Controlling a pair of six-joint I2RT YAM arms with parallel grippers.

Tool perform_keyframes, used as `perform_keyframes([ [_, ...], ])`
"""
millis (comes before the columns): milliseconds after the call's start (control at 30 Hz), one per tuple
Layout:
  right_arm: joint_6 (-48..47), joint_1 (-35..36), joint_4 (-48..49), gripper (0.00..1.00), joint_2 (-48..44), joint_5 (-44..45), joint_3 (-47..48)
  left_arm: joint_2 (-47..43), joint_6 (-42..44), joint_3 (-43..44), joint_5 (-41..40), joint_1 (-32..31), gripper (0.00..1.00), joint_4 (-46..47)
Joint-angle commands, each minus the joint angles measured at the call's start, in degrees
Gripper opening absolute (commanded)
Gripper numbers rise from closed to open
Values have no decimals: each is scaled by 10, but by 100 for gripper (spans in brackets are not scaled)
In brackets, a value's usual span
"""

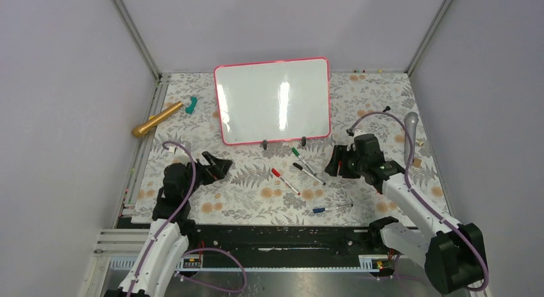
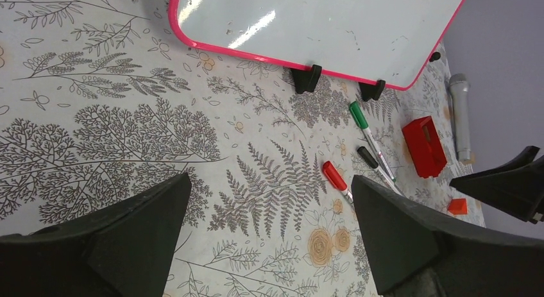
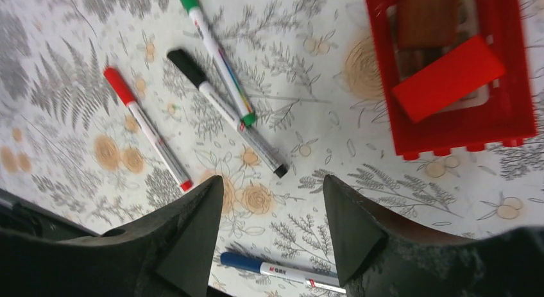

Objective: Write a sentence on the whiteboard
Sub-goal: Pick up the whiteboard marker from the center of the board.

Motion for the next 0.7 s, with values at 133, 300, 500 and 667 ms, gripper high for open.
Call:
perform_keyframes([
  [133,-42,84,-37,67,66,53,63,-10,9,-2,15,-4,99,45],
  [300,-39,124,-37,66,107,92,71,-11,8,-3,15,-5,99,45],
  [500,-26,164,-34,67,151,136,82,-9,9,-3,15,-8,99,46],
  [667,-10,182,-44,66,198,168,102,-9,9,-2,14,-9,99,46],
])
